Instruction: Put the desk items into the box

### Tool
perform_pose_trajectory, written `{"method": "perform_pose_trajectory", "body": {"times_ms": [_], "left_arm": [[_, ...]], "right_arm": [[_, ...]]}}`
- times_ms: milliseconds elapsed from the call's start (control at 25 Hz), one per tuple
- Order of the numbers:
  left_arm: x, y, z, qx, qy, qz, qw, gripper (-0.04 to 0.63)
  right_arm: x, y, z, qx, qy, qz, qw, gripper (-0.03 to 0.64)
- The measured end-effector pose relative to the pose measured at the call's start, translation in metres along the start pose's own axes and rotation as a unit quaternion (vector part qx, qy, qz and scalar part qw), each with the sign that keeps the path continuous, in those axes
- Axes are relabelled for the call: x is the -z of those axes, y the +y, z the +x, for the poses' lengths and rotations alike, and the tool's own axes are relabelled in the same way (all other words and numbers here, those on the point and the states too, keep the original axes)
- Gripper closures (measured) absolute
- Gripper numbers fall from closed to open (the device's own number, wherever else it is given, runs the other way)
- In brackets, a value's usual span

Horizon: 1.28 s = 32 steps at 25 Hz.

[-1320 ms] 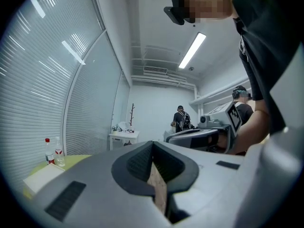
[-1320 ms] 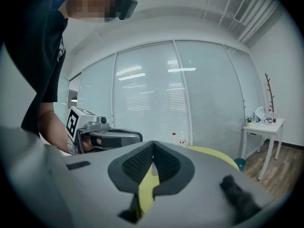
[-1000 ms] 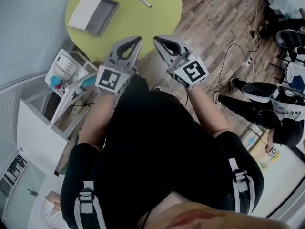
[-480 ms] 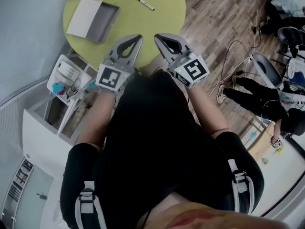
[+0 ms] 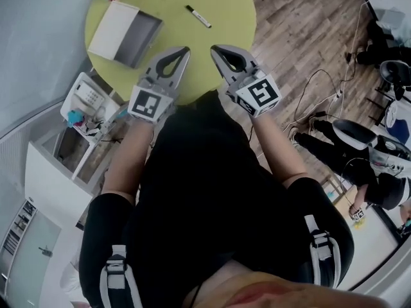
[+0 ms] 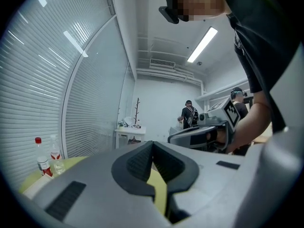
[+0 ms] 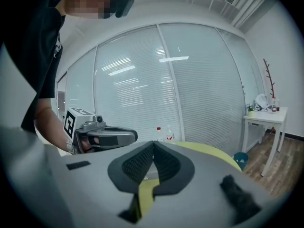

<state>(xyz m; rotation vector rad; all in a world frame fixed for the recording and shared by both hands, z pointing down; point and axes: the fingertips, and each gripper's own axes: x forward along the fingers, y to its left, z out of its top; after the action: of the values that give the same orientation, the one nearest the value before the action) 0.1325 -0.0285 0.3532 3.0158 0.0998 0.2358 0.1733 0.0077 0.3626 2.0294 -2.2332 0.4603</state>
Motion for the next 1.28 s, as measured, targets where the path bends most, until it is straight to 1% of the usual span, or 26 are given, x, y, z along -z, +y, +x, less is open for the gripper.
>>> {"method": "perform_pose_trajectory", "body": {"times_ms": [240,360,560,840,1080,1280], "left_arm": [[0.019,0.029,0.043,-0.024,0.004,-0.010,0.9997,0.584],[0.032,0.041,0.064,-0.033,0.001,-0.009,0.9994,0.583],[0.062,0.068,0.086,-0.059,0.002,-0.026,0.9979,0.583],[0.115,0.102,0.109,-0.078,0.000,-0.036,0.9963,0.584],[0.156,0.126,0.129,-0.091,0.003,-0.049,0.9947,0.583],[0.189,0.141,0.141,-0.102,0.004,-0.058,0.9931,0.583]], "right_arm": [[0.019,-0.044,0.030,-0.026,0.030,-0.008,0.999,0.600],[0.037,-0.065,0.047,-0.032,0.054,-0.012,0.998,0.600],[0.069,-0.088,0.081,-0.044,0.088,-0.026,0.995,0.600],[0.125,-0.119,0.125,-0.031,0.131,-0.034,0.990,0.598],[0.181,-0.141,0.151,-0.027,0.164,-0.026,0.986,0.598],[0.221,-0.155,0.169,-0.019,0.192,-0.032,0.981,0.597]]}}
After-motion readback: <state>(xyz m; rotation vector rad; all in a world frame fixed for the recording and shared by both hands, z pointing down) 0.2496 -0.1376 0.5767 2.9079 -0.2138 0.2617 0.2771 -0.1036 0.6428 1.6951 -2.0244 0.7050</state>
